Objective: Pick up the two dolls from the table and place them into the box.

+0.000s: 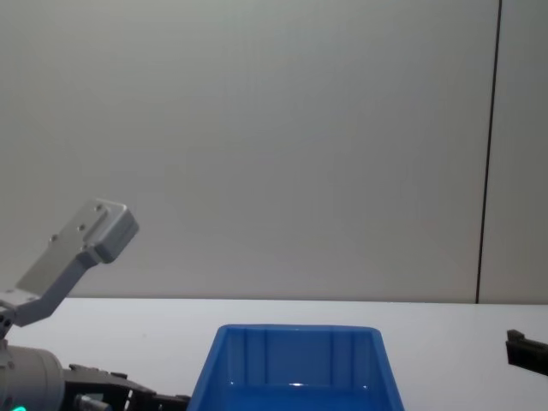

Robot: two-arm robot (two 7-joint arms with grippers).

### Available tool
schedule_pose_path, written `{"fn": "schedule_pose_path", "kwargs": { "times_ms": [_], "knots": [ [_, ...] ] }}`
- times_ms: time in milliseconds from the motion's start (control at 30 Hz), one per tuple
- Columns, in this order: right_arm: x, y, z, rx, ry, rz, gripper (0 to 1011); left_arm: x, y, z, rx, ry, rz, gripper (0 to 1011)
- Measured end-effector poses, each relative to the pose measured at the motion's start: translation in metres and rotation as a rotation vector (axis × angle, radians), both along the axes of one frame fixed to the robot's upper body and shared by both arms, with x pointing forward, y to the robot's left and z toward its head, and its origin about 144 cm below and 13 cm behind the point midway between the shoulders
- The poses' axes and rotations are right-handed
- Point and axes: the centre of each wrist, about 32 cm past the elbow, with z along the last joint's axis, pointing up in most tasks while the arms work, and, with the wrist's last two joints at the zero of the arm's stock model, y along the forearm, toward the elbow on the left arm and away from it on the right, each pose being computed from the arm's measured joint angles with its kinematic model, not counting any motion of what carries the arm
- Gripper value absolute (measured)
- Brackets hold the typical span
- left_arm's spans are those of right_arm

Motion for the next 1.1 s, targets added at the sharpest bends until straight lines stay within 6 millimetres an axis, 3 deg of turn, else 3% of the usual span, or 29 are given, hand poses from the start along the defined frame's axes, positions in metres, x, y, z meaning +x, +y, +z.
{"fn": "schedule_pose_path", "kwargs": {
  "times_ms": [233,767,1100],
  "knots": [
    [0.0000,0.0000,0.0000,0.000,0.000,0.000,1001,0.0032,0.0007,-0.0020,-0.003,0.029,-0.004,882],
    [0.0000,0.0000,0.0000,0.000,0.000,0.000,1001,0.0024,0.0051,-0.0049,-0.016,0.063,0.019,354],
    [0.0000,0.0000,0.0000,0.000,0.000,0.000,1001,-0.0006,0.0066,-0.0061,-0.044,0.034,0.030,250]
  ]
}}
